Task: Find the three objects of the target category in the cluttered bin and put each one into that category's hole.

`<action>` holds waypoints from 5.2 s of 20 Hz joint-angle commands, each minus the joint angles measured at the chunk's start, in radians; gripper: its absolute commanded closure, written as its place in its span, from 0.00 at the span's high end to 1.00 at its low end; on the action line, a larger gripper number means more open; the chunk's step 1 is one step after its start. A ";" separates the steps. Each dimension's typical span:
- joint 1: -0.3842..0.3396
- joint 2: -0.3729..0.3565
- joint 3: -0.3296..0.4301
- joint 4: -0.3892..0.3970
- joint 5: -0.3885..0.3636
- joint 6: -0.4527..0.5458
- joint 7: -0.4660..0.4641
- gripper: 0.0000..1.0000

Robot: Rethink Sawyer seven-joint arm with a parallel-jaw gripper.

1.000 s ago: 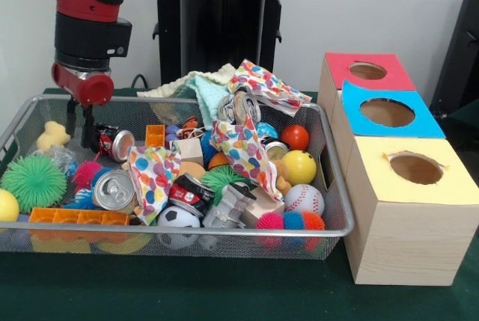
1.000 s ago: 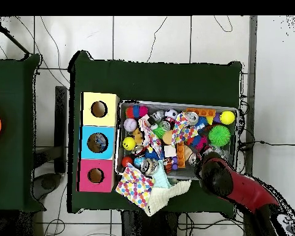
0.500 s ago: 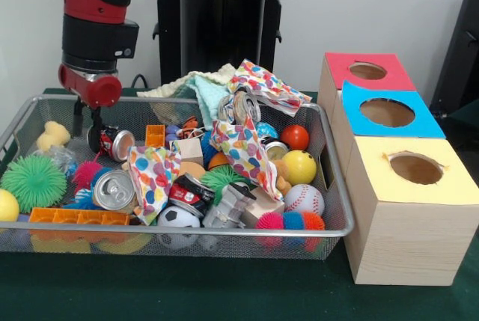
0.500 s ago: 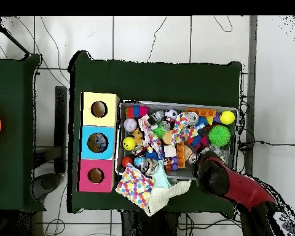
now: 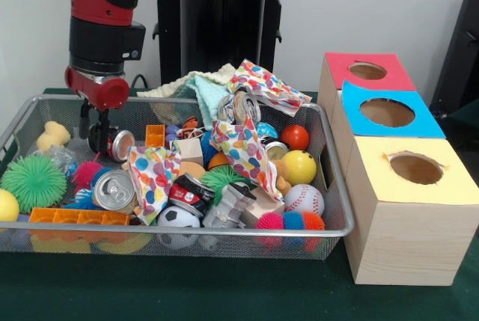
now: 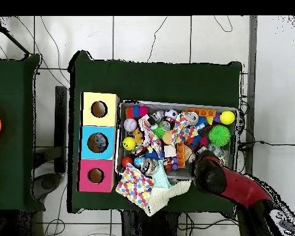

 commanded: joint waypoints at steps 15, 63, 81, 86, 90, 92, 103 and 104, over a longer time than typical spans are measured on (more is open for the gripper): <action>0.008 0.030 -0.001 -0.107 -0.009 -0.011 0.054 1.00; -0.045 0.089 -0.011 -0.157 -0.042 -0.013 0.029 1.00; -0.053 0.124 -0.010 -0.211 -0.054 -0.010 0.015 1.00; -0.060 0.136 0.009 -0.213 -0.061 -0.003 0.010 1.00; -0.074 0.143 0.023 -0.220 -0.069 0.010 -0.003 1.00; -0.073 0.144 0.021 -0.219 -0.070 0.010 -0.003 1.00; -0.124 0.122 0.093 -0.160 -0.088 0.096 -0.042 1.00; -0.123 0.118 0.094 -0.156 -0.089 0.099 -0.042 1.00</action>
